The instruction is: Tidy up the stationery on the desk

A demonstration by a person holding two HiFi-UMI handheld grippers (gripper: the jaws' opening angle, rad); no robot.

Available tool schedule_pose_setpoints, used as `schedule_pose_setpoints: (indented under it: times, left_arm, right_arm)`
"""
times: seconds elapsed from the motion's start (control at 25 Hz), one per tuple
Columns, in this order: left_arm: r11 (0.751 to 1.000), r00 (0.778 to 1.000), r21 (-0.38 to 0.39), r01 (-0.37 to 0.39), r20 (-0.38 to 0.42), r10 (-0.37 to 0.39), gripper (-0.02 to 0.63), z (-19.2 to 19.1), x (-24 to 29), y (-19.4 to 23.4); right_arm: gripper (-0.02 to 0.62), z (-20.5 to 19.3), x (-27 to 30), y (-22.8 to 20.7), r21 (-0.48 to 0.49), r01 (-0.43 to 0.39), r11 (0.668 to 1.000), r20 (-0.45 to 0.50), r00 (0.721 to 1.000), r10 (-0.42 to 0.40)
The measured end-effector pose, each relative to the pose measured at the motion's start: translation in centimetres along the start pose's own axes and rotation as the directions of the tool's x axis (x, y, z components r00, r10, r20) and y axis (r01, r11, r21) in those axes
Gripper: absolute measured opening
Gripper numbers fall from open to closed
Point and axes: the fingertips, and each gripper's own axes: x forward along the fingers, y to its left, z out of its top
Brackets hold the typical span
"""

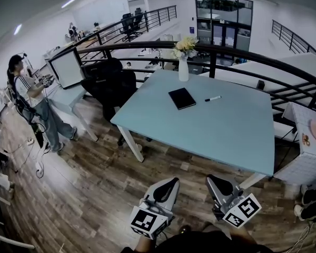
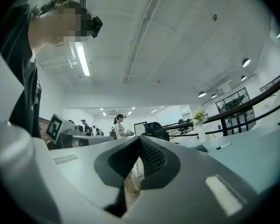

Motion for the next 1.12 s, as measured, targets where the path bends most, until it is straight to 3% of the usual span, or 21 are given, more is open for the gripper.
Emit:
schedule_pose_setpoints:
  times: [0.28, 0.56, 1.12]
  left_arm:
    - [1.000, 1.000, 0.010, 0.020, -0.015, -0.020, -0.011, -0.2, 1.4, -0.3]
    - [0.997, 0.997, 0.043, -0.064, -0.033, 0.065, -0.009, 1.0, 3.9, 1.1]
    - [0.979, 0.979, 0.052, -0.198, -0.040, 0.200, -0.009, 3.0, 14.9, 3.5]
  right_arm:
    - [0.005, 0.3, -0.5, -2.7, 0.009, 0.052, 0.999, 0.026, 0.998, -0.052]
    - [0.005, 1.0, 2.0, -5.7, 0.036, -0.045, 0.998, 0.045, 0.998, 0.043]
    - [0.005, 2.5, 5.4, -17.1, 0.103, -0.167, 0.981, 0.078, 0.984, 0.159]
